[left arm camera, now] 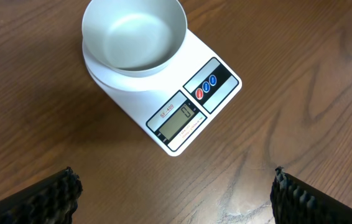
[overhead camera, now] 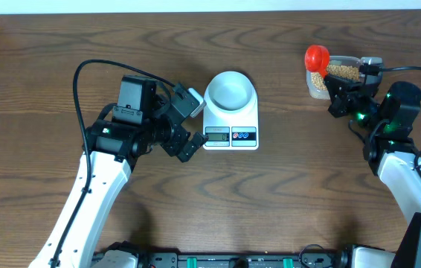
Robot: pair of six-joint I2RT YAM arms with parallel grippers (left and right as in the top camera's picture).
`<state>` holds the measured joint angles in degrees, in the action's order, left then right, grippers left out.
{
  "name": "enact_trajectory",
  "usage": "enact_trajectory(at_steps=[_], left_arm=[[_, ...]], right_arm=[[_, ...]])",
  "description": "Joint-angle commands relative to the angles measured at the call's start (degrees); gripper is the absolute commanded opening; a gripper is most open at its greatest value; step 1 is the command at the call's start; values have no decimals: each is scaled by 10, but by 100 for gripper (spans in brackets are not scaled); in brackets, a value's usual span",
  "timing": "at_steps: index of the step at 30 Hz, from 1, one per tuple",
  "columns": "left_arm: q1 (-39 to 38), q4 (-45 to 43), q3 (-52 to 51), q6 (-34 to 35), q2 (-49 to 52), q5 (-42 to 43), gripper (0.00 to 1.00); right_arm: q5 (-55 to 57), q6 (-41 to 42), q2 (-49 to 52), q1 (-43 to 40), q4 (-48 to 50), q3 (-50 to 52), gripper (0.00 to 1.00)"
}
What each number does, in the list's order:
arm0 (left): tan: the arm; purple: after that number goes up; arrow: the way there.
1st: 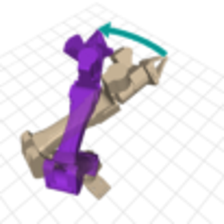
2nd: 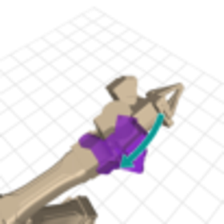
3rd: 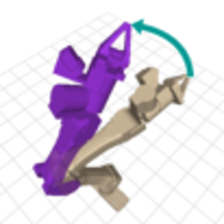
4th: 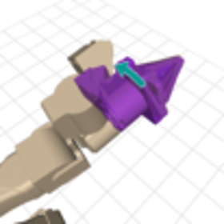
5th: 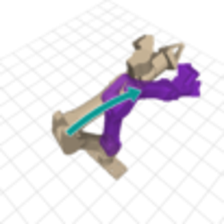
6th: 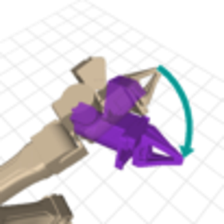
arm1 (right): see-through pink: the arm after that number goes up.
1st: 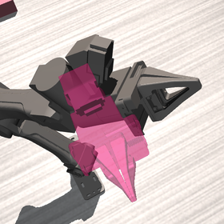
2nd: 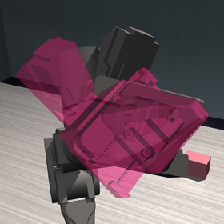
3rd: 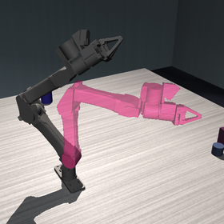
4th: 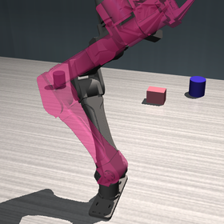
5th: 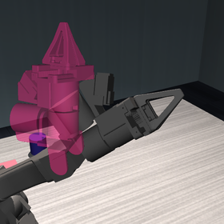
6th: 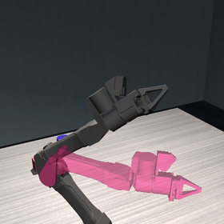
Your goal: Scoop item into bowl and weigh 50g on scale
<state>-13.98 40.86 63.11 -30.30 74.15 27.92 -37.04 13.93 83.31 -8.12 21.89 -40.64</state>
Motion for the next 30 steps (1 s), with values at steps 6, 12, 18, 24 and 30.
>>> enact_trajectory(at_steps=[6,12,18,24,30], left_arm=[[2,0,12,-10,3,-7,100],[3,0,12,-9,3,-16,100],[21,0,12,10,3,-12,100],[22,0,12,10,3,-3,100],[22,5,13,-2,3,0,100]], right_arm=[[1,-9,3,3,2,-6,1],[1,-9,3,3,2,-6,1],[1,-9,3,3,2,-6,1],[1,-9,3,3,0,-6,1],[5,-9,3,3,2,-6,1]])
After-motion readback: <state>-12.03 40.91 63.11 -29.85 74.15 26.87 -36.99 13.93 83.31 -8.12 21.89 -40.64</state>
